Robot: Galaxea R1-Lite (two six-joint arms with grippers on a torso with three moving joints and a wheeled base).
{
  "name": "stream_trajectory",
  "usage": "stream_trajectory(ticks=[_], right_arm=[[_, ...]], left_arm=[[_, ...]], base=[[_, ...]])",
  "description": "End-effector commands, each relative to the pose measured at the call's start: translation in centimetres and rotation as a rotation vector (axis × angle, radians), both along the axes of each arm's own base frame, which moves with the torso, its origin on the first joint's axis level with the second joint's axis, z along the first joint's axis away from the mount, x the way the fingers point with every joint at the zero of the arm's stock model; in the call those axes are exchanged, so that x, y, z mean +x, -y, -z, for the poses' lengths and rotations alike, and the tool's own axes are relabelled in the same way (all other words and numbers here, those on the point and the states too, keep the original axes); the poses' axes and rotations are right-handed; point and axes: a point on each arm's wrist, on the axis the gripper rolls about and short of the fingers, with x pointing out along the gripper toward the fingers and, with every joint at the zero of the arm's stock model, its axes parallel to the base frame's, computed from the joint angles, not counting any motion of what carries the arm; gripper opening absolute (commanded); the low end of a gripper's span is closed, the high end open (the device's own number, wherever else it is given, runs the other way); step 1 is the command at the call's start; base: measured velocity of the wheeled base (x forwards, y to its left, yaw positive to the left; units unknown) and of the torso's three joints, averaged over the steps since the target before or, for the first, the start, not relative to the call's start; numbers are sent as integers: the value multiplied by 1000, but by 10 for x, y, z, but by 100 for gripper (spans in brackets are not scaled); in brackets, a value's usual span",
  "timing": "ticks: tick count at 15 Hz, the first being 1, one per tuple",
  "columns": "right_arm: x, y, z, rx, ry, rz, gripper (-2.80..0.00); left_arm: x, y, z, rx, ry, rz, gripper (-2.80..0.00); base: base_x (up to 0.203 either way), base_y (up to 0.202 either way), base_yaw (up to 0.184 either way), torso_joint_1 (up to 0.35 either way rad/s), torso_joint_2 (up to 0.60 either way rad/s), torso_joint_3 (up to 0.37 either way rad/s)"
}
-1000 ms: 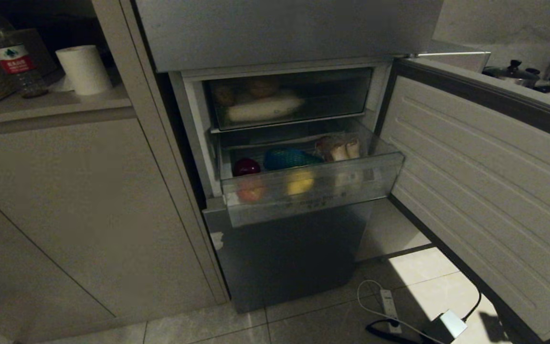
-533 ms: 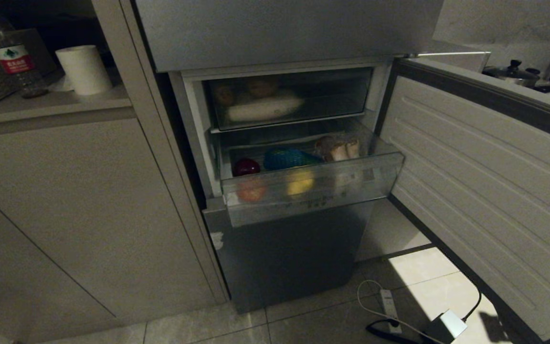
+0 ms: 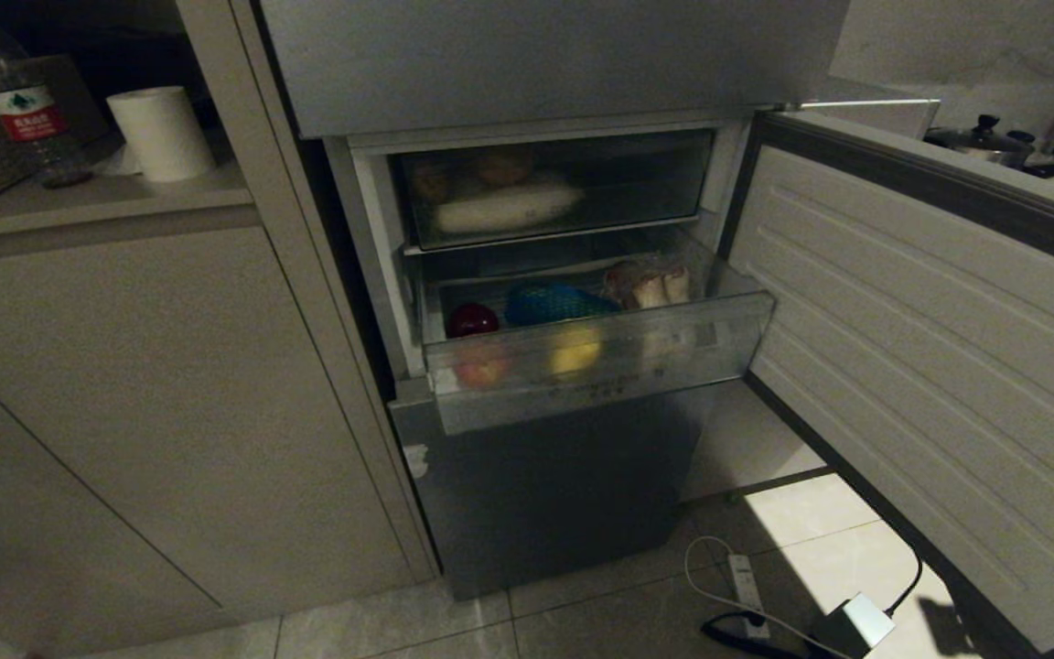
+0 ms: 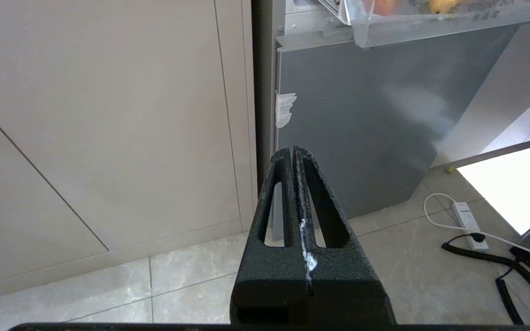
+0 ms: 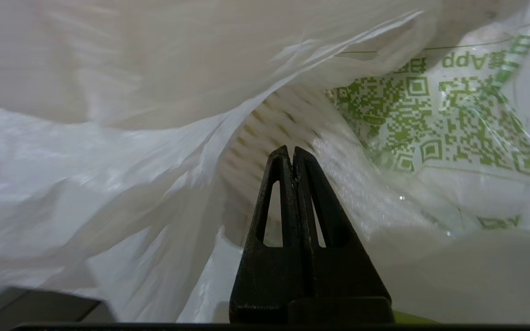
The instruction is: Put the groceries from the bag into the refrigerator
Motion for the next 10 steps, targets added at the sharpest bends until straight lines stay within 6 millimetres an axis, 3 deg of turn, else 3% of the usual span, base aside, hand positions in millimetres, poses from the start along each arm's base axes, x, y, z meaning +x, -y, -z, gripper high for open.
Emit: stream_trajectory(ticks=[1,7,10], right_arm=[[0,8,11,49,8,-19,-280],[8,35,15,35,95,-129,-280],[17,34,16,46,123,-161,-280]], left_arm=[[0,0,0,-1,1,0,-280],[0,0,0,-1,1,0,-280],[0,0,0,-1,1,0,-280]], base=[[0,0,0,0,0,0],[0,0,0,0,0,0],[0,0,0,0,0,0]])
